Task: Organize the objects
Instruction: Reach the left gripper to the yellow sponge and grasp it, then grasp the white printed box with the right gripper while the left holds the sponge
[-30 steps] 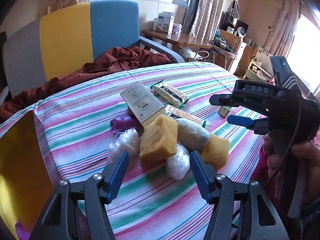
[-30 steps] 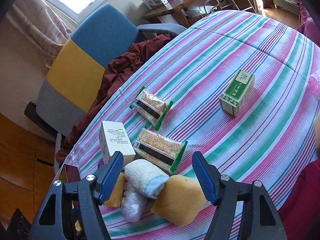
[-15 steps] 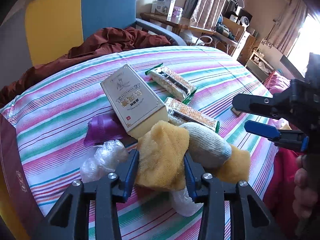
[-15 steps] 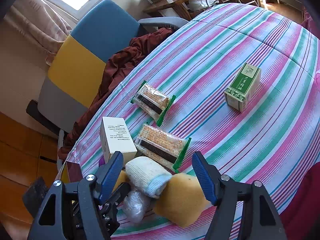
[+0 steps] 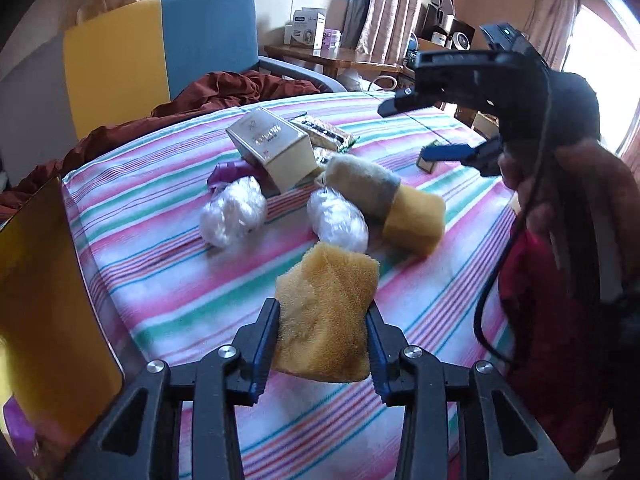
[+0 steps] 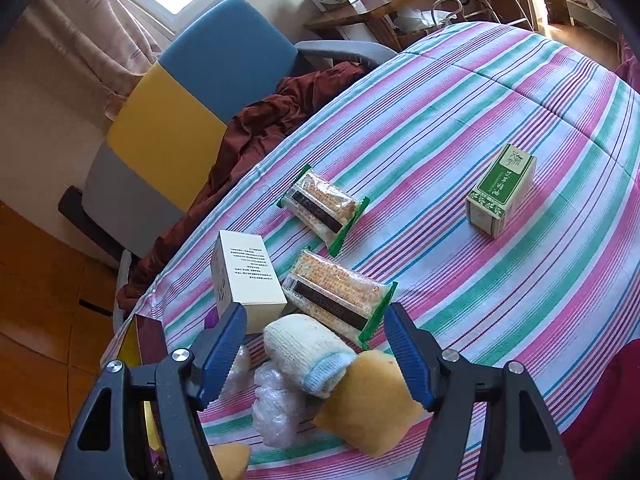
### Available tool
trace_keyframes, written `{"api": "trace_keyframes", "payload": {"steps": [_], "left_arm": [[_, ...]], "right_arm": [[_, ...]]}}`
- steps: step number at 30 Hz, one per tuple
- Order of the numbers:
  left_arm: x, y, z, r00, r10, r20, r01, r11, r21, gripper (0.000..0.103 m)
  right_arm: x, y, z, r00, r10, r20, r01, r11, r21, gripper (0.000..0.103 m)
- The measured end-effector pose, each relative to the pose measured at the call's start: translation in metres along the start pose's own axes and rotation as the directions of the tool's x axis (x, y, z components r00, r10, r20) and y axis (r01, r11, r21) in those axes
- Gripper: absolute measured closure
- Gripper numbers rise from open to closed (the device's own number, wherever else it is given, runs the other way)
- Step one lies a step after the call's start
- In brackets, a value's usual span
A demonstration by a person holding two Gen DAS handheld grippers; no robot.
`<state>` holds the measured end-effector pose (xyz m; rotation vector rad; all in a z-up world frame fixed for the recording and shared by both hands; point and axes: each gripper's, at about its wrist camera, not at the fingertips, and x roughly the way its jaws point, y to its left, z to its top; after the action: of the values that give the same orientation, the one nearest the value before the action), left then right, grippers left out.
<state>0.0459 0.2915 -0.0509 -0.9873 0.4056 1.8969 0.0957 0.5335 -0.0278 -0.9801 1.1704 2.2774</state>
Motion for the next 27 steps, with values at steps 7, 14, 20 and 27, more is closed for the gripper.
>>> {"api": "trace_keyframes", "payload": {"steps": [7, 14, 20, 27], "left_arm": [[-0.009, -0.01, -0.027, 0.999, 0.037, 0.027, -0.039, 0.997, 0.06, 0.062], [-0.005, 0.0, -0.029, 0.999, 0.01, 0.039, -0.011, 1.0, 0.025, 0.062], [-0.003, 0.001, -0.031, 0.999, -0.009, 0.045, 0.008, 1.0, 0.023, 0.062], [-0.003, 0.009, -0.031, 0.998, -0.043, 0.053, 0.043, 0.999, -0.004, 0.062]], "right_arm": [[0.003, 0.003, -0.003, 1.0, -0.018, -0.013, 0.018, 1.0, -0.02, 0.031], [0.01, 0.017, -0.01, 0.999, -0.015, -0.047, 0.011, 0.997, -0.075, 0.031], [0.026, 0.052, -0.002, 0.996, 0.001, -0.09, -0.016, 0.986, -0.166, 0.031], [0.085, 0.088, 0.028, 0.987, -0.037, -0.154, -0.003, 0.967, -0.253, 0.03]]}}
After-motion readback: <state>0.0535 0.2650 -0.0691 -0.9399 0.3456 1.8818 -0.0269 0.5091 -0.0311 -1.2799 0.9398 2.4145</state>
